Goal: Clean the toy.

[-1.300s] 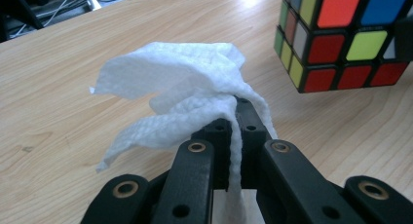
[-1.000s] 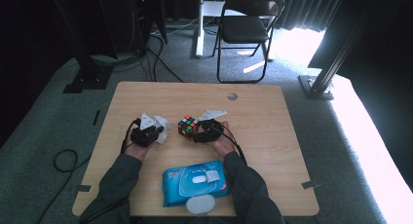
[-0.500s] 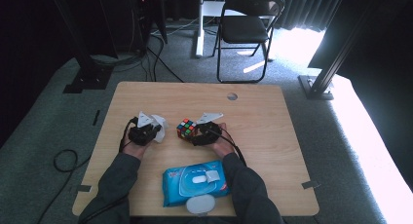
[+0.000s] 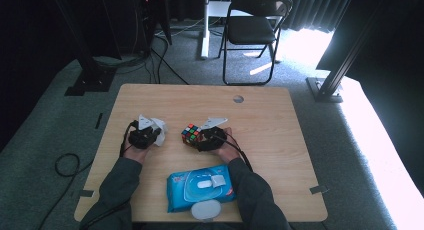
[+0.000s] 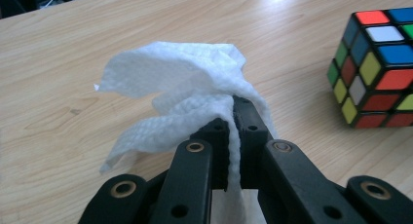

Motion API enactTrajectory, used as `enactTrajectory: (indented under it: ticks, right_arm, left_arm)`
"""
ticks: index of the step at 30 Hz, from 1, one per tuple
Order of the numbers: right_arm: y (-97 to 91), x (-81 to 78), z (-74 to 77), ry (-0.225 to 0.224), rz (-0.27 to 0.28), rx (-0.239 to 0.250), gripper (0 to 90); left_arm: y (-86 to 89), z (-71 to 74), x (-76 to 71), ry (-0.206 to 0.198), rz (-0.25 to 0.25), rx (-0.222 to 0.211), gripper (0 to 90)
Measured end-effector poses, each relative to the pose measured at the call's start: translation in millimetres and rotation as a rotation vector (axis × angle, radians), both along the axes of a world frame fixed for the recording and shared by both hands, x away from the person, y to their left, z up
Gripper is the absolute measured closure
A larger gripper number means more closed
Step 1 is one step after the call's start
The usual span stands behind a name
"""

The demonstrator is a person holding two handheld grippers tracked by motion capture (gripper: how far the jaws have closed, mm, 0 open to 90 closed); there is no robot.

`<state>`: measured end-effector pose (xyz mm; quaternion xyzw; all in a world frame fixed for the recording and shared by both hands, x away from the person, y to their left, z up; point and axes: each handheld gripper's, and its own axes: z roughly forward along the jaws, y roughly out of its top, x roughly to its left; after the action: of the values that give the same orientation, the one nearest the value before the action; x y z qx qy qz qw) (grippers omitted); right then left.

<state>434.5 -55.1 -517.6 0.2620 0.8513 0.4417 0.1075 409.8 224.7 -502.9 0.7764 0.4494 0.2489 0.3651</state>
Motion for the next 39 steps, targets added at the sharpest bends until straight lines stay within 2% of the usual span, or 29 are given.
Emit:
enactTrajectory:
  ticks: [6, 14, 20, 23, 26, 31, 39]
  right_arm:
    - [-1.3, 0.1, -3.3, -0.003, 0.004, -0.006, 34.2]
    - [-1.6, -1.6, -9.1, 0.005, 0.000, -0.025, 34.2]
    - [-2.9, -2.4, -9.7, 0.002, 0.004, -0.030, 34.0]
    - [-4.4, -3.0, -10.3, 0.004, 0.013, -0.036, 33.4]
    - [-5.5, -4.0, -11.4, 0.002, 0.021, -0.039, 31.3]
    - [-7.0, -3.7, -9.7, 0.008, 0.018, -0.037, 24.9]
    - [-14.5, -6.8, 3.6, -0.028, 0.017, -0.001, 21.6]
  left_arm:
    - [2.0, -5.1, 1.7, 0.020, 0.016, 0.016, 86.1]
    - [3.4, -8.3, 1.5, 0.030, 0.019, 0.014, 84.0]
    - [3.5, -8.0, 0.0, 0.033, 0.014, 0.029, 76.8]
    - [4.7, -8.0, -0.1, 0.035, 0.029, 0.029, 72.6]
    - [6.0, -8.0, -0.1, 0.039, 0.041, 0.023, 67.5]
    - [5.6, -5.9, -2.8, 0.034, 0.025, 0.022, 59.0]
    - [14.8, 0.4, -7.4, 0.023, 0.053, -0.014, 47.5]
